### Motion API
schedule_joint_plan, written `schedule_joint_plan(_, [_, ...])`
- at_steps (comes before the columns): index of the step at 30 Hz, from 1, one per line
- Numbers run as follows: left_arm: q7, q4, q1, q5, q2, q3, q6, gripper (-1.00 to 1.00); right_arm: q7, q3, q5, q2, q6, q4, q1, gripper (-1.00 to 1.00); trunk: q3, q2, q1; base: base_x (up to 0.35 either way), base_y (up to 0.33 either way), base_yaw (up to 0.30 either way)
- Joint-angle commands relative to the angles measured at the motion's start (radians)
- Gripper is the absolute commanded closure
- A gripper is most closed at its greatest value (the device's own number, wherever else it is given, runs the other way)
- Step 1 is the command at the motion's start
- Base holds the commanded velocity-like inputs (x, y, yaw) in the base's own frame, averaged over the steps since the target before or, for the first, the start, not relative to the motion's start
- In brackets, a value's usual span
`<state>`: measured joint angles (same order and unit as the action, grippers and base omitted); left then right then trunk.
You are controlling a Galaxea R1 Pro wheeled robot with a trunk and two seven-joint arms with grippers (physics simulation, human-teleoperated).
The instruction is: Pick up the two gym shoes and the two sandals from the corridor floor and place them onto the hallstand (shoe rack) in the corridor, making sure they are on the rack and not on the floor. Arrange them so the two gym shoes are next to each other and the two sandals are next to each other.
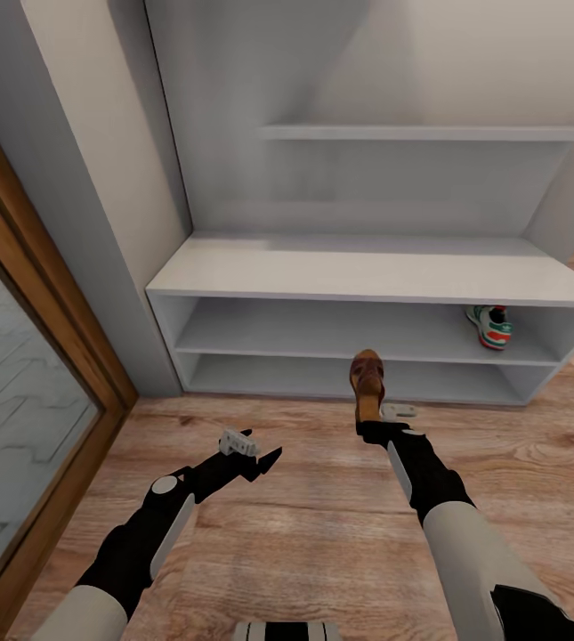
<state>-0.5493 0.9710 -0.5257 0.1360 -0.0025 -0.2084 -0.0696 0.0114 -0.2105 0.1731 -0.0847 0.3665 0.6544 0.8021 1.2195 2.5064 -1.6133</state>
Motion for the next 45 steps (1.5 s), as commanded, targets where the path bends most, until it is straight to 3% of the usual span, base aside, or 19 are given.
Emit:
schedule_joint_plan(1, [-0.003, 0.0, -0.001, 0.01, 0.0, 0.0, -0.007, -1.0, 0.001, -0.004, 0.005, -0.001, 0.006, 0.002, 0.0, 1.0, 0.001, 0.0, 0.0, 0.0, 0.0, 0.126])
schedule_joint_plan(30, [-0.003, 0.0, 0.0, 0.01, 0.0, 0.0, -0.009, -1.0, -0.002, -0.004, 0.005, -0.001, 0.006, 0.002, 0.0, 1.0, 0.032, 0.0, 0.0, 0.009, 0.0, 0.193])
schedule_joint_plan(45, [-0.003, 0.0, 0.0, 0.01, -0.001, 0.0, -0.009, -1.0, -0.002, -0.004, 0.005, -0.001, 0.006, 0.003, 0.0, 1.0, 0.033, 0.0, 0.0, 0.315, 0.0, 0.009])
